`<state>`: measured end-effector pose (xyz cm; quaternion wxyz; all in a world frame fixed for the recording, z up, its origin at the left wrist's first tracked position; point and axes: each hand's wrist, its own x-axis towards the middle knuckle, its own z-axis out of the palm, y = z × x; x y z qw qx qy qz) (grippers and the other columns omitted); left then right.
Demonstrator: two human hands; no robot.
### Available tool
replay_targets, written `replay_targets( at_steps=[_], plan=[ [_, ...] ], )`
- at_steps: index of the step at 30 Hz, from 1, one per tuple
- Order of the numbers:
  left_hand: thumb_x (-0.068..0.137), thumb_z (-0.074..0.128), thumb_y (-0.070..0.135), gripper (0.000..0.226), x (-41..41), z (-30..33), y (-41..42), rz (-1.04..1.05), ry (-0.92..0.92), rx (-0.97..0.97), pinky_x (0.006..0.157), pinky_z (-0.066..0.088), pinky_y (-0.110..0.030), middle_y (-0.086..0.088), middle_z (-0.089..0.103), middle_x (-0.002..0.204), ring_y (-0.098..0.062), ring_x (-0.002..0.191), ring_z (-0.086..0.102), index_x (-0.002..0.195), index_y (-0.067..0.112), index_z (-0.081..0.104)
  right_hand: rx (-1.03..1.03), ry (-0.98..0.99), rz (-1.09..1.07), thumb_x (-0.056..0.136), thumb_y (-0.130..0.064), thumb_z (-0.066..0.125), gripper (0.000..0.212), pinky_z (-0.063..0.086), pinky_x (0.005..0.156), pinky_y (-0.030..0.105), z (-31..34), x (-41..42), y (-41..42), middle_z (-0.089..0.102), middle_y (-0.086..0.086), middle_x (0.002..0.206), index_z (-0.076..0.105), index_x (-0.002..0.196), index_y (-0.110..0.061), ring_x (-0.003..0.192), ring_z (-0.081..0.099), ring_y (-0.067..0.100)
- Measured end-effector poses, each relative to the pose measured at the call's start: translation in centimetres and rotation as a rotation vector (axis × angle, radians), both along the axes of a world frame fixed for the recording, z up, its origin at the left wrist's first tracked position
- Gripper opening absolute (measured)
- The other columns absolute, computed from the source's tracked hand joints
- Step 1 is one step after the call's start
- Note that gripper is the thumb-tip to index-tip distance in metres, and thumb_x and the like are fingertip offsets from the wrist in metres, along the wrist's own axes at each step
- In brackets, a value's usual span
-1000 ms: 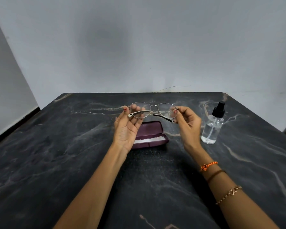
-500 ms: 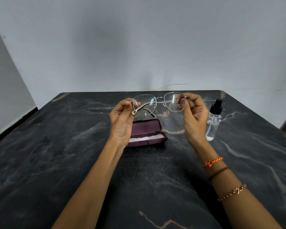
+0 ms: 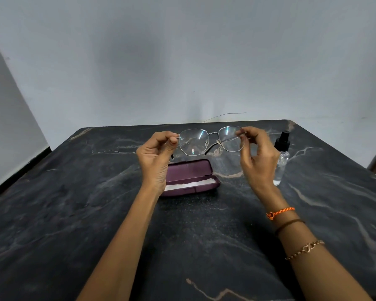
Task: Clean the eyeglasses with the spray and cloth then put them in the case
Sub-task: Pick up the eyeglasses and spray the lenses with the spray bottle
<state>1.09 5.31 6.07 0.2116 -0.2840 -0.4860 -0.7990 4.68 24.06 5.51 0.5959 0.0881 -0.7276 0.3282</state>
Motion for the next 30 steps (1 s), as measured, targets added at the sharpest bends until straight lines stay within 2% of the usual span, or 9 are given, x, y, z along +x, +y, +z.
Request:
replay_targets(
  at_steps=[4, 7, 11, 13, 18, 23, 26, 30],
  plan=[
    [0.068, 0.072, 0.034, 0.009, 0.2, -0.1, -0.2, 0.07, 0.135, -0.12, 0.066, 0.051, -0.014, 0.016, 0.068, 0.072, -0.001, 0.07, 0.061, 0.075, 0.028, 0.072, 0.161, 0.006, -0.216, 0.083, 0.005, 0.053, 0.015, 0.044, 0.071, 0.026, -0.5, -0.4, 0.5, 0.068, 0.024, 0.08, 0.061, 0.093, 0.013, 0.073, 0.063, 0.033],
    [0.071, 0.071, 0.027, 0.014, 0.3, -0.4, -0.3, 0.138, 0.205, -0.219, 0.068, 0.053, -0.018, 0.016, 0.069, 0.076, -0.007, 0.072, 0.063, 0.084, 0.022, 0.072, 0.192, -0.016, -0.281, 0.085, 0.001, 0.049, 0.019, 0.04, 0.073, 0.025, -0.8, -0.5, 0.9, 0.067, 0.024, 0.08, 0.061, 0.095, 0.013, 0.081, 0.055, 0.025],
    [0.071, 0.069, 0.002, 0.022, 0.3, -0.6, -0.2, 0.215, 0.262, -0.317, 0.068, 0.053, -0.014, 0.018, 0.067, 0.078, -0.001, 0.073, 0.063, 0.092, 0.007, 0.065, 0.215, -0.034, -0.315, 0.085, 0.001, 0.051, 0.019, 0.039, 0.072, 0.028, -0.8, -0.4, 1.3, 0.067, 0.023, 0.078, 0.061, 0.097, 0.012, 0.074, 0.06, 0.036],
    [0.07, 0.068, -0.008, 0.027, 0.3, -0.6, -0.3, 0.262, 0.28, -0.355, 0.069, 0.053, -0.015, 0.01, 0.066, 0.081, -0.001, 0.074, 0.063, 0.094, 0.004, 0.063, 0.216, -0.043, -0.311, 0.084, 0.002, 0.053, 0.018, 0.039, 0.072, 0.028, -0.9, -0.3, 1.3, 0.066, 0.023, 0.078, 0.061, 0.097, 0.012, 0.072, 0.061, 0.036],
    [0.072, 0.067, -0.004, 0.023, 0.5, -0.6, -0.3, 0.371, 0.362, -0.373, 0.067, 0.055, -0.017, -0.002, 0.064, 0.081, 0.001, 0.073, 0.063, 0.093, 0.003, 0.063, 0.208, -0.043, -0.276, 0.083, 0.002, 0.055, 0.018, 0.04, 0.074, 0.027, -1.0, -0.2, 1.4, 0.067, 0.022, 0.08, 0.061, 0.098, 0.011, 0.074, 0.061, 0.035],
    [0.07, 0.069, -0.006, 0.024, 0.7, -0.5, 0.4, 0.397, 0.357, -0.331, 0.064, 0.055, -0.018, -0.002, 0.065, 0.08, 0.001, 0.07, 0.064, 0.091, 0.003, 0.064, 0.032, -0.053, -0.166, 0.088, -0.007, 0.047, 0.025, 0.037, 0.08, 0.015, -0.8, 0.0, 0.9, 0.067, 0.021, 0.089, 0.057, 0.104, 0.008, 0.089, 0.052, 0.014],
    [0.069, 0.068, -0.006, 0.023, 1.0, -0.3, 1.2, 0.391, 0.384, -0.333, 0.064, 0.054, -0.017, 0.001, 0.065, 0.08, 0.002, 0.07, 0.063, 0.09, 0.004, 0.064, -0.045, -0.024, -0.148, 0.087, -0.008, 0.047, 0.027, 0.038, 0.084, 0.017, -0.4, 0.2, 1.0, 0.065, 0.022, 0.097, 0.055, 0.108, 0.008, 0.094, 0.051, 0.018],
    [0.07, 0.068, -0.007, 0.024, 0.8, 0.1, 2.0, 0.385, 0.374, -0.31, 0.065, 0.054, -0.016, -0.001, 0.065, 0.083, 0.002, 0.071, 0.064, 0.092, 0.002, 0.063, -0.041, 0.108, -0.284, 0.081, -0.002, 0.054, 0.032, 0.033, 0.092, 0.015, 0.2, 0.6, 2.2, 0.059, 0.026, 0.106, 0.05, 0.113, 0.0, 0.102, 0.043, 0.022]
  ],
)
